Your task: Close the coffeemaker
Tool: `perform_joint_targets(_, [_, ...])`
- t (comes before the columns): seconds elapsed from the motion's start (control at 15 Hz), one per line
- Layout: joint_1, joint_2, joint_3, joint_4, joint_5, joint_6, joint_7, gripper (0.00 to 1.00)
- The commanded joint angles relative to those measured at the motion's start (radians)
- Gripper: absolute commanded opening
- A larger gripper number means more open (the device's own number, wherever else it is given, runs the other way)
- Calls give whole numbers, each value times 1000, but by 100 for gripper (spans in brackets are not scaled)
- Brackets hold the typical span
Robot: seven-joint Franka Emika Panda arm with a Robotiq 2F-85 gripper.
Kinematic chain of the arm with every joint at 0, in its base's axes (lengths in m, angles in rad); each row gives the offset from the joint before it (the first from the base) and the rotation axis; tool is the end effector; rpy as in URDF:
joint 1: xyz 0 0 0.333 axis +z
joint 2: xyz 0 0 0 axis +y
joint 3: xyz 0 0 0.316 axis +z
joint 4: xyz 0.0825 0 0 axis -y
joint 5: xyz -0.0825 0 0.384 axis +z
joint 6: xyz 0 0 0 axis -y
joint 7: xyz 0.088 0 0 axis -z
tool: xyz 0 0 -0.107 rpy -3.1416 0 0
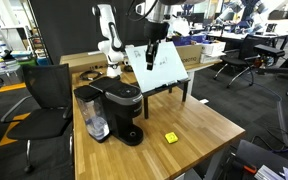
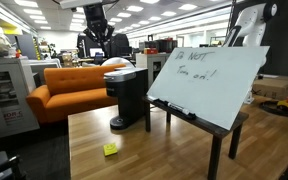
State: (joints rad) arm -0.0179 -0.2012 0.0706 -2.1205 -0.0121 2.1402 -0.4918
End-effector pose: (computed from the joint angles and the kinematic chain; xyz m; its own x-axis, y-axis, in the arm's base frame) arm 0.5154 0.0286 0.5201 0.8324 0.5239 0.1806 0.5088 -0.8517 0.1256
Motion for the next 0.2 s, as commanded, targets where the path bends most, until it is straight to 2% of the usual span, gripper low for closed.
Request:
perform_joint_targets(0.0, [32,-25,-33,-21,-28,-9,44,6])
perform_joint_targets(0.13, [32,-59,-36,-56,-49,-12,83,20])
